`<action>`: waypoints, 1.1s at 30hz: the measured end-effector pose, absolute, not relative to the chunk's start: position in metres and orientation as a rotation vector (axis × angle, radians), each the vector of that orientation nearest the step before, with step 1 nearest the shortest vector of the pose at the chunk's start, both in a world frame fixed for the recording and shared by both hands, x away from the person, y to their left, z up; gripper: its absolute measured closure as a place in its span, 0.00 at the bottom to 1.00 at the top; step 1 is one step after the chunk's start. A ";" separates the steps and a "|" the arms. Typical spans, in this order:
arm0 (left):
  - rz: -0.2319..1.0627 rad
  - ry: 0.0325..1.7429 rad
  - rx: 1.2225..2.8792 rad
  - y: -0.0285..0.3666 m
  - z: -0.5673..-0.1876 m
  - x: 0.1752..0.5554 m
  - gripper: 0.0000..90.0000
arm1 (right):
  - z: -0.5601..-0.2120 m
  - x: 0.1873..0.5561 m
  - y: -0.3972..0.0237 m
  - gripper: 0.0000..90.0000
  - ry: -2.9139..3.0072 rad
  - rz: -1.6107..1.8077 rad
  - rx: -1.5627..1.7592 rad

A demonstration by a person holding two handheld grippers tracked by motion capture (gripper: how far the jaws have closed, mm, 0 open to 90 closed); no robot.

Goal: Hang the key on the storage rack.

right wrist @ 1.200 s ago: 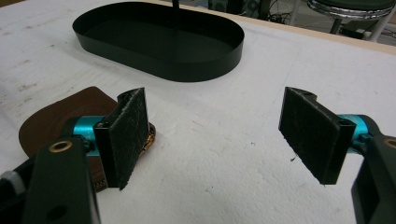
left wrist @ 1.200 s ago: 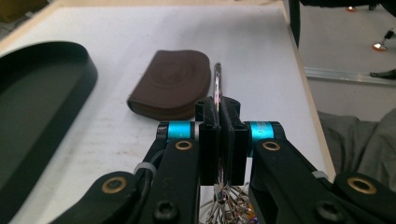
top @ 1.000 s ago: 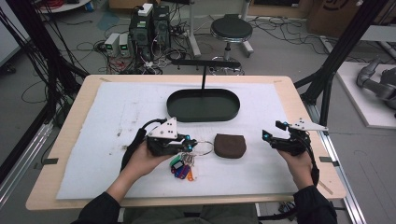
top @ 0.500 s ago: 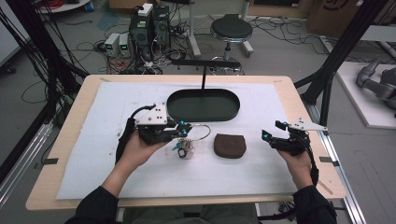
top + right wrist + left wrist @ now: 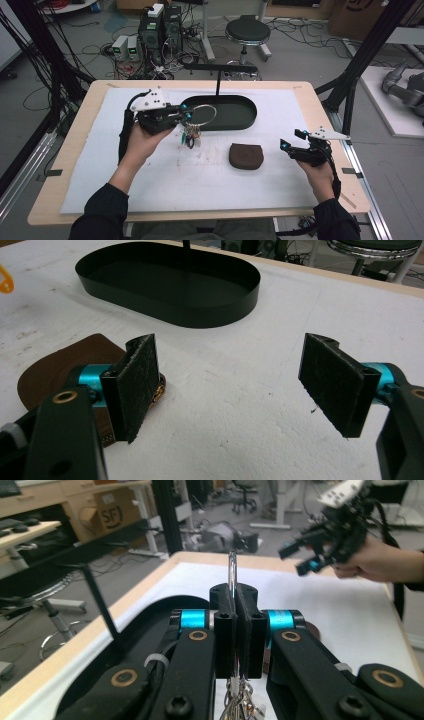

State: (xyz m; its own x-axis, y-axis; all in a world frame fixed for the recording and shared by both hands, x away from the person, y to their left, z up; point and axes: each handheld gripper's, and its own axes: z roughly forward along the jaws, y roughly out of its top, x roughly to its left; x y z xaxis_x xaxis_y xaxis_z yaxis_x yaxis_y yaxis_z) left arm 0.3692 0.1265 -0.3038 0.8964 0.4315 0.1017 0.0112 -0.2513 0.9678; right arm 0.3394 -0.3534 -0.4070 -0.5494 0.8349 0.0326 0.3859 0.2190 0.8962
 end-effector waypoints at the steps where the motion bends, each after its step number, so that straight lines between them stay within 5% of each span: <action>1: 0.415 0.346 1.783 0.128 -0.303 0.373 0.96 | -0.407 0.339 -0.353 0.27 2.036 1.291 1.124; 33: 0.498 0.571 1.815 0.138 -0.291 0.475 0.96 | -0.408 0.341 -0.354 0.27 2.035 1.290 1.130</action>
